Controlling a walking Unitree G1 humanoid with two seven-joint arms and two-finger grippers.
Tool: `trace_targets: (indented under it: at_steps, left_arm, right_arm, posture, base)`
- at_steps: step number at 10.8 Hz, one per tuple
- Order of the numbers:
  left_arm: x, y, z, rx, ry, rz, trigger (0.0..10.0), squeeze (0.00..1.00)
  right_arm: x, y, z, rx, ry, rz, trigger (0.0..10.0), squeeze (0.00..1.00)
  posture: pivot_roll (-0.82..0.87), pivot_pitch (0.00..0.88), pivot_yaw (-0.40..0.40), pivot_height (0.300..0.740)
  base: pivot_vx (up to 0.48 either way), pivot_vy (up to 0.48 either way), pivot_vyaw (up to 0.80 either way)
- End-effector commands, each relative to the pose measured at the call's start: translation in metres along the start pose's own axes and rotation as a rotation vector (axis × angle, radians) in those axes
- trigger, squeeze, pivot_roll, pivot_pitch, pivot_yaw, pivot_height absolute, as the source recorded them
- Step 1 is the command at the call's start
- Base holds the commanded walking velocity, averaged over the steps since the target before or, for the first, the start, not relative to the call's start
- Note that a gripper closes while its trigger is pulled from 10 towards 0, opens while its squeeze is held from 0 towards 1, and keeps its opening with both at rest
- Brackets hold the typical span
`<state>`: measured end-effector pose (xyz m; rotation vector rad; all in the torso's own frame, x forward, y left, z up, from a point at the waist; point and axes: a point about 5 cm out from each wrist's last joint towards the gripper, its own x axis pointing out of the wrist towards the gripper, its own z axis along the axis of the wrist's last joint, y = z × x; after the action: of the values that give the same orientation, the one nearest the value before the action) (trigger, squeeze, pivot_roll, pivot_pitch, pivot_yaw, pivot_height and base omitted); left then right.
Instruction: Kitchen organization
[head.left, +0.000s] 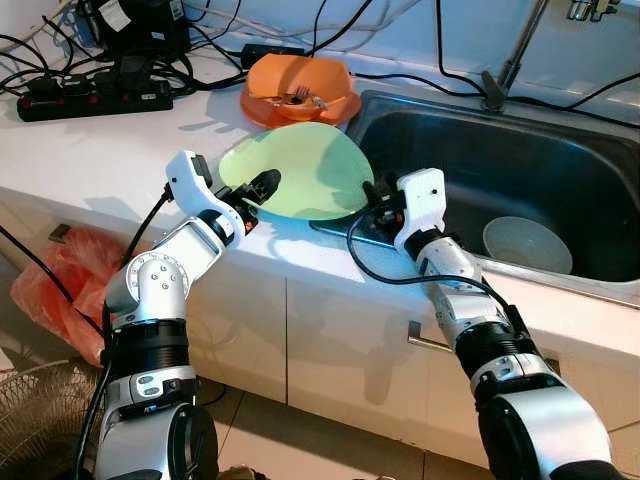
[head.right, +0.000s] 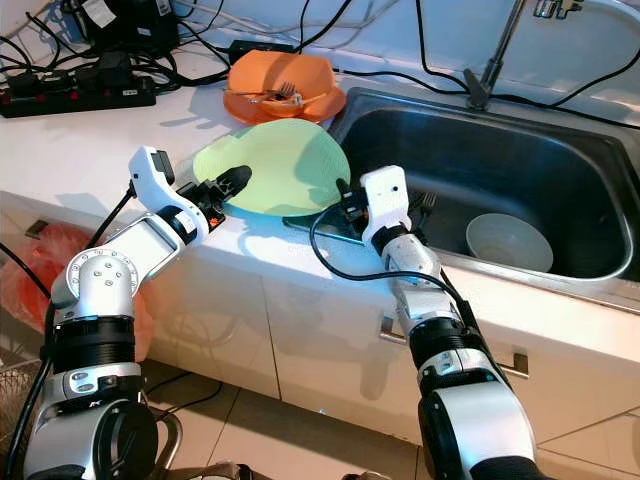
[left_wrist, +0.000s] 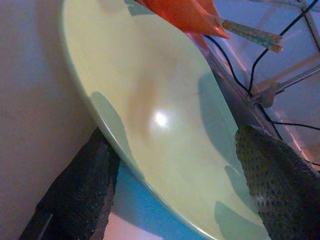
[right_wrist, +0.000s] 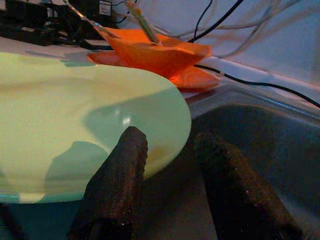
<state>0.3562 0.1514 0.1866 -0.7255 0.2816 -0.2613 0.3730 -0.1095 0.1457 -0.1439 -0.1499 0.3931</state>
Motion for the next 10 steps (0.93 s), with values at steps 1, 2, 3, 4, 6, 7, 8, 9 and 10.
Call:
trace_targets:
  at_steps: [1, 2, 3, 4, 6, 7, 8, 9, 10]
  left_arm:
    - [0.001, 0.010, -0.017, -0.007, 0.071, 0.053, 10.0, 0.00]
    - [0.001, 0.011, -0.017, -0.007, 0.071, 0.054, 10.0, 0.00]
    - [0.002, 0.009, -0.018, -0.012, 0.071, 0.047, 10.0, 0.00]
    - [0.003, 0.007, -0.021, -0.015, 0.075, 0.039, 0.0, 0.00]
    - [0.005, 0.004, -0.024, -0.010, 0.085, 0.028, 0.0, 0.00]
    - [0.005, 0.004, -0.024, -0.009, 0.085, 0.028, 0.0, 0.00]
    - [0.005, 0.004, -0.025, -0.010, 0.085, 0.030, 0.0, 0.00]
    - [0.005, 0.004, -0.026, -0.012, 0.086, 0.030, 0.0, 0.00]
    - [0.005, 0.004, -0.027, -0.014, 0.086, 0.031, 0.0, 0.00]
  right_arm:
    - [-0.006, 0.006, -0.016, 0.010, 0.077, 0.028, 10.0, 0.00]
    - [-0.006, 0.005, -0.016, 0.009, 0.077, 0.027, 10.0, 0.00]
    - [-0.006, 0.005, -0.015, 0.010, 0.073, 0.024, 10.0, 0.00]
    - [-0.007, 0.004, -0.014, 0.012, 0.070, 0.021, 10.0, 0.00]
    - [-0.008, 0.002, -0.015, 0.015, 0.072, 0.010, 10.0, 0.00]
    - [-0.008, 0.001, -0.015, 0.016, 0.073, 0.007, 10.0, 0.00]
    - [-0.008, 0.001, -0.015, 0.017, 0.074, 0.005, 10.0, 0.00]
    - [-0.007, 0.002, -0.015, 0.019, 0.074, 0.007, 10.0, 0.00]
    - [-0.007, 0.003, -0.015, 0.020, 0.076, 0.009, 10.0, 0.00]
  posture:
    - [0.07, 0.071, -0.037, 0.740]
    - [0.07, 0.071, -0.037, 0.740]
    - [0.06, 0.072, -0.036, 0.740]
    - [0.06, 0.073, -0.032, 0.740]
    - [0.06, 0.075, -0.031, 0.740]
    - [0.06, 0.075, -0.031, 0.740]
    - [0.06, 0.075, -0.031, 0.740]
    - [0.06, 0.074, -0.032, 0.740]
    - [0.07, 0.073, -0.032, 0.740]
  base:
    - [0.000, 0.000, 0.00]
    - [0.000, 0.000, 0.00]
    - [0.000, 0.000, 0.00]
    - [0.000, 0.000, 0.00]
    - [0.000, 0.000, 0.00]
    - [0.000, 0.000, 0.00]
    - [0.000, 0.000, 0.00]
    - [0.000, 0.000, 0.00]
    - [0.000, 0.000, 0.00]
